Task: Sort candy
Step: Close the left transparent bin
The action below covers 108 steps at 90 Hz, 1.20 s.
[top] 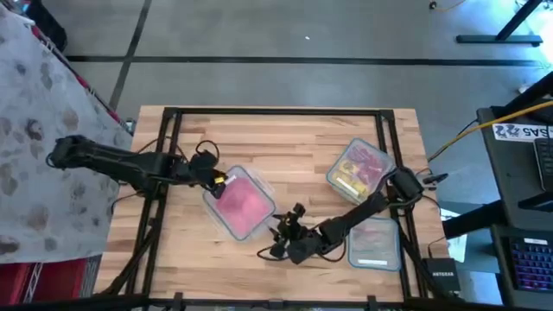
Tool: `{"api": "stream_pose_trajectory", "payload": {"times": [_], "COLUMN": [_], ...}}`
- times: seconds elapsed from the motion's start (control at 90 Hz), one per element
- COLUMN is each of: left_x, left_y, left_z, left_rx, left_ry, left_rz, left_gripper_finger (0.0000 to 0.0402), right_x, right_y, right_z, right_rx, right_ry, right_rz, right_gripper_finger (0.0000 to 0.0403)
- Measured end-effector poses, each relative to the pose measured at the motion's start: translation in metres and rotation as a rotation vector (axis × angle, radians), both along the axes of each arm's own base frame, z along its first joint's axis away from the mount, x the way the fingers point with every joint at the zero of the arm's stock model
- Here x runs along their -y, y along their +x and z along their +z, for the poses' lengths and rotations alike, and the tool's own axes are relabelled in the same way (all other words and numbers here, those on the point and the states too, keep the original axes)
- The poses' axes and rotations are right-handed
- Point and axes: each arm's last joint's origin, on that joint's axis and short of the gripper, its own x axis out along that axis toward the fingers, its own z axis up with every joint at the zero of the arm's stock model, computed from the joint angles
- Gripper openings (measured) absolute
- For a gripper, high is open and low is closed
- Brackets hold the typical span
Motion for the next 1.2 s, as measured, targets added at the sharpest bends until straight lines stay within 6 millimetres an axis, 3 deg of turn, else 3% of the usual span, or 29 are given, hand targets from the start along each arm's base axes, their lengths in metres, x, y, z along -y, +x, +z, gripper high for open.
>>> {"api": "stream_pose_trajectory", "payload": {"times": [0.133, 0.278, 0.544, 0.644, 0.733, 0.922, 1.089, 1.2], "left_x": [0.003, 0.008, 0.025, 0.024, 0.021, 0.022, 0.022, 0.020], "left_y": [-0.003, -0.003, 0.030, 0.044, 0.054, 0.073, 0.073, 0.074], "left_z": [0.018, 0.019, -0.004, -0.023, -0.044, -0.069, -0.069, -0.069], "left_rx": [0.060, 0.071, 0.060, -0.020, -0.120, -0.170, -0.164, -0.146], "left_ry": [0.016, -0.008, 0.041, 0.071, 0.062, 0.070, 0.086, 0.082], "left_rz": [-0.027, -0.041, -0.181, -0.191, -0.192, -0.216, -0.222, -0.228], "left_gripper_finger": [0.0060, 0.0060, 0.0060, 0.0060, 0.0060, 0.0060, 0.0060, 0.0060], "right_x": [-0.002, -0.002, -0.004, 0.005, 0.015, 0.036, 0.035, 0.032], "right_y": [-0.005, -0.016, -0.034, -0.029, -0.020, 0.004, 0.011, 0.012], "right_z": [-0.006, -0.005, 0.063, 0.086, 0.092, 0.072, 0.047, 0.031], "right_rx": [-0.075, -0.195, -0.193, -0.120, -0.088, -0.098, -0.173, -0.206], "right_ry": [0.052, 0.045, -0.054, -0.062, -0.037, 0.096, 0.171, 0.176], "right_rz": [0.038, 0.072, 0.218, 0.242, 0.269, 0.358, 0.458, 0.428], "right_gripper_finger": [0.0169, 0.0169, 0.0162, 0.0141, 0.0116, 0.0062, 0.0022, 0.0003]}}
